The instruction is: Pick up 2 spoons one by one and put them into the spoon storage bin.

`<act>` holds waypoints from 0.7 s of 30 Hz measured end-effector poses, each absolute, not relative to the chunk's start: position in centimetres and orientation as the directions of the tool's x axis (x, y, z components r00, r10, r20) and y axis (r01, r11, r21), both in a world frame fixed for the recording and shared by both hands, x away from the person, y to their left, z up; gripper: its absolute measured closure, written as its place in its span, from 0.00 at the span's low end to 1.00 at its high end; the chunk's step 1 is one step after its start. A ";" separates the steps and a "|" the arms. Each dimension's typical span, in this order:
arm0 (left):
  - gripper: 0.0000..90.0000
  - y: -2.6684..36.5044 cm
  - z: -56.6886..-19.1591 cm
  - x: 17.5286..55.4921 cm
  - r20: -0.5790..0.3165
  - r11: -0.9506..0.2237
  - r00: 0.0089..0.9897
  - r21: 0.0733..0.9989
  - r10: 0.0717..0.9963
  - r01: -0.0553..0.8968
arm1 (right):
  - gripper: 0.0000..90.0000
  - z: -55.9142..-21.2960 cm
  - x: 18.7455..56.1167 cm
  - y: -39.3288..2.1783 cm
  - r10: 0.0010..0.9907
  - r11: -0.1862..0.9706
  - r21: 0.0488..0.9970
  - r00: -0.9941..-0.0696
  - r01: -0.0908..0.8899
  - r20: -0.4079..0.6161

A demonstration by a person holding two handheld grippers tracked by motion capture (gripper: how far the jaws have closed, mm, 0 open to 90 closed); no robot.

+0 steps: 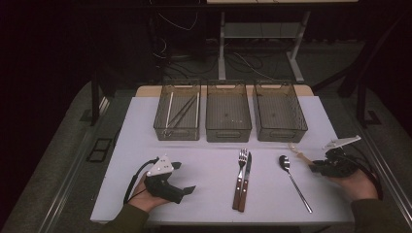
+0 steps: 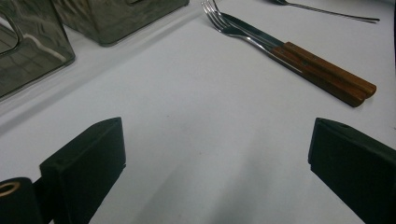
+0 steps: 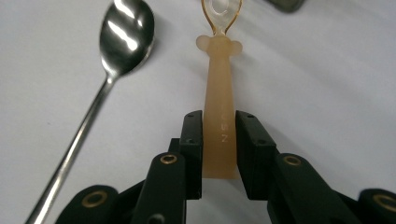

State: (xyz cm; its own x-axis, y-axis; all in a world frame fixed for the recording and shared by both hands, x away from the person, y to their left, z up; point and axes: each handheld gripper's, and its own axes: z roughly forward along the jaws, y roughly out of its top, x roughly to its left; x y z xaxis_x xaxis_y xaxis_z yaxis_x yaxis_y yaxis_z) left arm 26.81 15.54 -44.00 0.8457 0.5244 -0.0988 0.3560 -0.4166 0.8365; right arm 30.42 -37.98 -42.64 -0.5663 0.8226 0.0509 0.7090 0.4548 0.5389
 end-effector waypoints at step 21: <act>0.03 15.4 -44.1 26.9 -0.104 -0.420 0.845 0.832 0.525 0.363 | 0.82 -40.4 29.8 -36.7 0.780 0.438 0.640 -0.621 0.632 0.079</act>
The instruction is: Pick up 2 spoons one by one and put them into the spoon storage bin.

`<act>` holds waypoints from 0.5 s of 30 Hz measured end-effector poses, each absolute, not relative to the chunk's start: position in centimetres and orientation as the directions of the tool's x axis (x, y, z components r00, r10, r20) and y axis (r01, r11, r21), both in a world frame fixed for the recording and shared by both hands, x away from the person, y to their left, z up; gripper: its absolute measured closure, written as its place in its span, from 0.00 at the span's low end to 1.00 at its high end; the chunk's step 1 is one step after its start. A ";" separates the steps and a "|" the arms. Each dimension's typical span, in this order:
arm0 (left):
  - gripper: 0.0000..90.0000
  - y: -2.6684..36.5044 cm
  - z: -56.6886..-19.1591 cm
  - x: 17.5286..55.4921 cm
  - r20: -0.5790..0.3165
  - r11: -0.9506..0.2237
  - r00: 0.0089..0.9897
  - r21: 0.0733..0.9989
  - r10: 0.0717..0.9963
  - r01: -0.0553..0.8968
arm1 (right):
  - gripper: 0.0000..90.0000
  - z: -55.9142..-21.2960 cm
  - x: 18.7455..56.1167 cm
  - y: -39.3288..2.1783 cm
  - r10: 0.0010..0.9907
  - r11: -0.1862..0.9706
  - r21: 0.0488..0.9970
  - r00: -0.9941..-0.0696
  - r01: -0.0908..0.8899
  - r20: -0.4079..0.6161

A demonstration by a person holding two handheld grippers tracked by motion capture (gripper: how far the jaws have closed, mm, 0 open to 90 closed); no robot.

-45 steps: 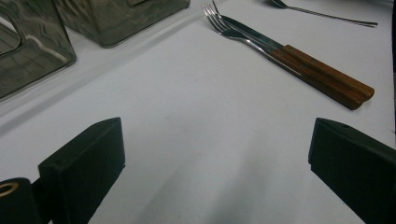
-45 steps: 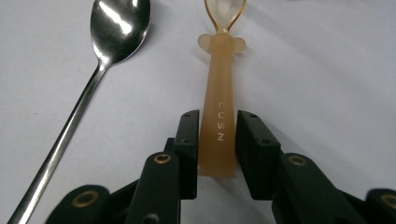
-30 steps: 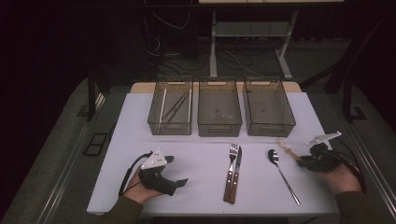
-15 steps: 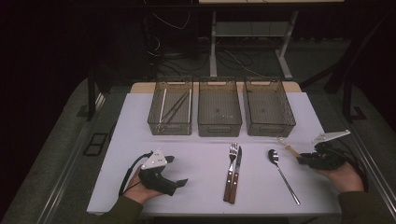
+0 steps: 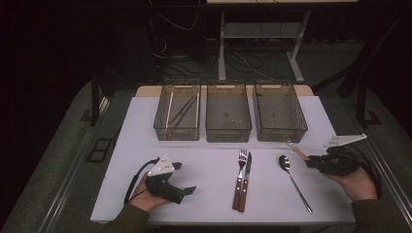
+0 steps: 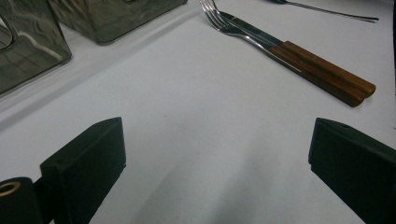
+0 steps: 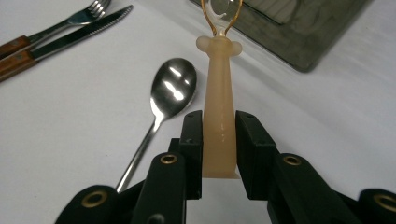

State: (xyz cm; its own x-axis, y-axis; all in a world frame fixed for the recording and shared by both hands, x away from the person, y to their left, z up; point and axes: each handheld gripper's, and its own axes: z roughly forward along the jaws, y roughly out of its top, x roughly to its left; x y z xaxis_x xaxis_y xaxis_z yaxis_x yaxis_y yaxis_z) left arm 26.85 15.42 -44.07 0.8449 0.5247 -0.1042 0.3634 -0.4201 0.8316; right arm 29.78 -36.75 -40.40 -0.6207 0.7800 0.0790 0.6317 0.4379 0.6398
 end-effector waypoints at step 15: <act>0.03 15.5 -44.1 26.9 -0.105 -0.418 0.845 0.833 0.525 0.363 | 0.82 -39.2 30.6 -34.9 0.741 0.427 0.686 -0.662 0.589 0.108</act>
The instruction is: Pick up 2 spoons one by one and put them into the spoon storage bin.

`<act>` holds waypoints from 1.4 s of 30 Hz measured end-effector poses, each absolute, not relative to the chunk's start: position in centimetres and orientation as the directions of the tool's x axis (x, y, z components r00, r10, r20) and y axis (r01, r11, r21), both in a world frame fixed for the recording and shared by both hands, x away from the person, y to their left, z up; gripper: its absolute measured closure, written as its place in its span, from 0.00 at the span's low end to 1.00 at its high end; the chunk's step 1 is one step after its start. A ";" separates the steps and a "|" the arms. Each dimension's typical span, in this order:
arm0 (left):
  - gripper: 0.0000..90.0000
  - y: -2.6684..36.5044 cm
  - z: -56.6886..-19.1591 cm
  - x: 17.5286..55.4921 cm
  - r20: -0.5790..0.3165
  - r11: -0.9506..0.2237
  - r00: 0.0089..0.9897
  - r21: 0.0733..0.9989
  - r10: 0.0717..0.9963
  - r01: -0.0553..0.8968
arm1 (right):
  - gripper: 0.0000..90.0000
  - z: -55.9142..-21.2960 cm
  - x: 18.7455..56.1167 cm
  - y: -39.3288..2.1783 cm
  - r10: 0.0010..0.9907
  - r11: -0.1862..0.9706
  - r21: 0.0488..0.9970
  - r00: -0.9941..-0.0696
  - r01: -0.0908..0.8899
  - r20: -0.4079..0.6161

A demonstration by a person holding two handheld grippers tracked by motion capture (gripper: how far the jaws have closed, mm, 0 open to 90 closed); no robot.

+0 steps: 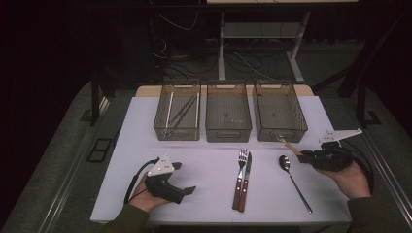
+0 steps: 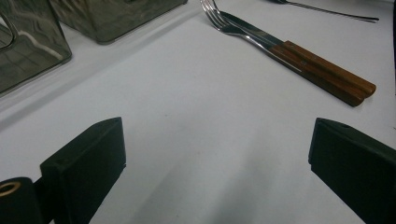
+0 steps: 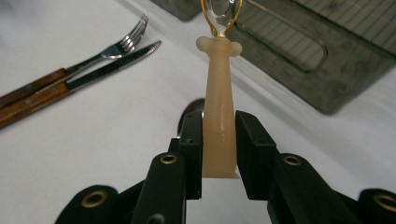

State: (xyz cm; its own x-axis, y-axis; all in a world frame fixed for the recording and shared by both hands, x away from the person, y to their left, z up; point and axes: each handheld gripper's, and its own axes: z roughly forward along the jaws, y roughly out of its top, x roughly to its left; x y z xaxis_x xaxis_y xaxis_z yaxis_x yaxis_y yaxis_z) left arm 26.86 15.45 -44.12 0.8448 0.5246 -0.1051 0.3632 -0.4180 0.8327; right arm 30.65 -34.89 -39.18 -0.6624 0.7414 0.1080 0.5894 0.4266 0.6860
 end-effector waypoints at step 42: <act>0.04 15.2 -44.7 27.0 -0.101 -0.414 0.808 0.818 0.581 0.400 | 0.82 -36.2 38.0 -25.5 0.689 0.395 0.750 -0.711 0.530 0.139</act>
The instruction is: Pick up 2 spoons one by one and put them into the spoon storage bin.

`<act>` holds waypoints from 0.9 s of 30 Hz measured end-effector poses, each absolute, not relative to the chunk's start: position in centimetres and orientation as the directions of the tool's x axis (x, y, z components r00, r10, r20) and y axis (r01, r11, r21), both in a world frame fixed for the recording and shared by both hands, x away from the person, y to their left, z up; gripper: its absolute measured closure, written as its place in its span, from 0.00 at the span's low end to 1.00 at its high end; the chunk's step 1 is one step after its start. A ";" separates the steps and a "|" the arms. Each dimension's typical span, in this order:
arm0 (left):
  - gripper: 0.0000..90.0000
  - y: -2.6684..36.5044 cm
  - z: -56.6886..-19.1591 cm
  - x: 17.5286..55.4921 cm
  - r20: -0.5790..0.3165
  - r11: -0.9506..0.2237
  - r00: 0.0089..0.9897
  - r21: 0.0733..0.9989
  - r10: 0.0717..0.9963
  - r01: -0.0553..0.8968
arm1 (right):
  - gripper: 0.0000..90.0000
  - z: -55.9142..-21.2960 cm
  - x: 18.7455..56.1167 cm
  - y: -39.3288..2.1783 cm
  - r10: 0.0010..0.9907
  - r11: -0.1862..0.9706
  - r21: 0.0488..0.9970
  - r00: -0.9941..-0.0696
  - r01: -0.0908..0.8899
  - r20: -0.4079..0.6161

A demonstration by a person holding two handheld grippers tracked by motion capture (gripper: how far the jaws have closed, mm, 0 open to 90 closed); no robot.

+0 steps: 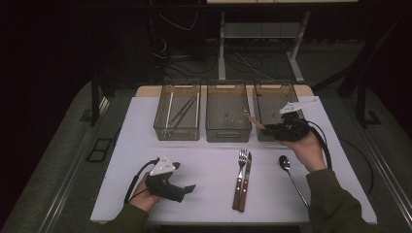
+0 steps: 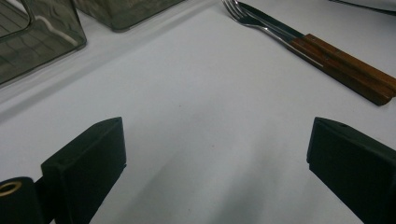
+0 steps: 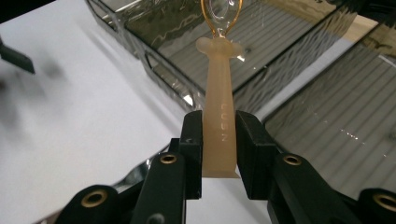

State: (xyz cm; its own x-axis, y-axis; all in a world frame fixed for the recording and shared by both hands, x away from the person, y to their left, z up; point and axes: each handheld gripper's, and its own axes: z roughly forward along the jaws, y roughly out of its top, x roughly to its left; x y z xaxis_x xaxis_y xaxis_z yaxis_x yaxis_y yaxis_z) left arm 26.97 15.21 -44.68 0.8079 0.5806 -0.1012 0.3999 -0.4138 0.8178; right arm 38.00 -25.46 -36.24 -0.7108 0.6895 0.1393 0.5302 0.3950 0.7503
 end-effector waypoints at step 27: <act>0.04 15.0 -44.5 26.9 -0.086 -0.428 0.818 0.818 0.569 0.385 | 0.82 -37.3 43.8 -18.9 0.723 0.419 0.683 -0.675 0.598 0.148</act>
